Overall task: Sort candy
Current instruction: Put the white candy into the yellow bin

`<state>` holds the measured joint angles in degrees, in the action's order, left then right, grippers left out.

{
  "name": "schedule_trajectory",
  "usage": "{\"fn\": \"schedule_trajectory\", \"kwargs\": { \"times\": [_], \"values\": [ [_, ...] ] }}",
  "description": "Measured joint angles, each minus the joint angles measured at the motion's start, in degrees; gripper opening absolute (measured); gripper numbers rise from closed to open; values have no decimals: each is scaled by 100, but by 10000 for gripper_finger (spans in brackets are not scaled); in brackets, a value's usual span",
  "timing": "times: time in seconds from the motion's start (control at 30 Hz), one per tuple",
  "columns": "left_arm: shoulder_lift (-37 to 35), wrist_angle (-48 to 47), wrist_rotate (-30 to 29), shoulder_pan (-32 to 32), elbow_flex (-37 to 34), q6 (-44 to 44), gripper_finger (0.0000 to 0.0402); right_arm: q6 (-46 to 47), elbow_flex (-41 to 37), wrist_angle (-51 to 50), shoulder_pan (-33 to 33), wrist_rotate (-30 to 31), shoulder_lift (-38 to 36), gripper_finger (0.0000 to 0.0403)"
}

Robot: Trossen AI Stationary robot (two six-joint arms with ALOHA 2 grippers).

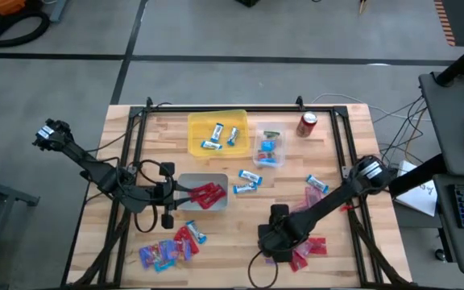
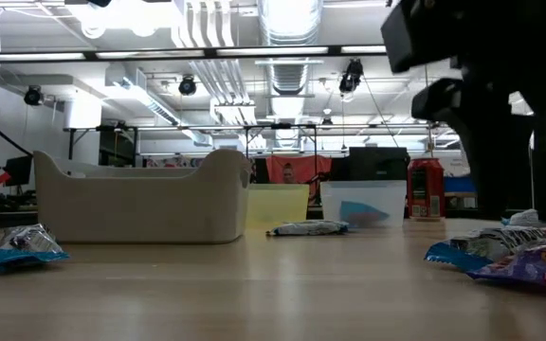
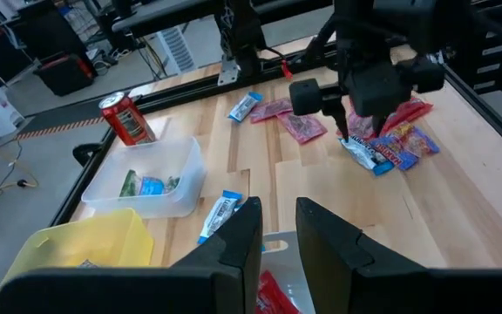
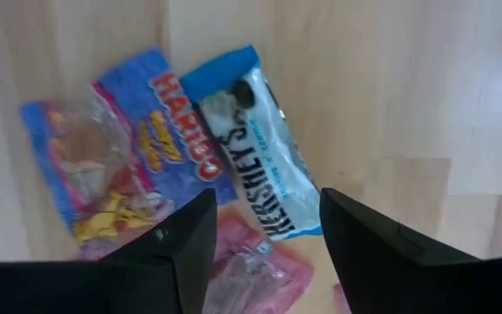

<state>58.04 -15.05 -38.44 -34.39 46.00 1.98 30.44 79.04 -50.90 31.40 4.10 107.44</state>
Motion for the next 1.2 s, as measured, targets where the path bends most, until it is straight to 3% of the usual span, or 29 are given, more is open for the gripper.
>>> {"fn": "schedule_trajectory", "kwargs": {
  "times": [0.63, 0.8, 1.1, 1.2],
  "values": [
    [2, 2, 3, 0, -47, 50, 58, -593, -397, 195, -257, 36, 70, 186],
    [2, 0, 3, 0, -47, 50, 58, -726, -467, 341, -309, 7, 68, 141],
    [2, 2, 3, 0, -77, 85, 58, -1013, -469, 417, -420, -3, 68, 21],
    [2, 2, 3, 0, -84, 119, 58, -1087, -457, 439, -450, -2, 55, 15]
  ]
}}
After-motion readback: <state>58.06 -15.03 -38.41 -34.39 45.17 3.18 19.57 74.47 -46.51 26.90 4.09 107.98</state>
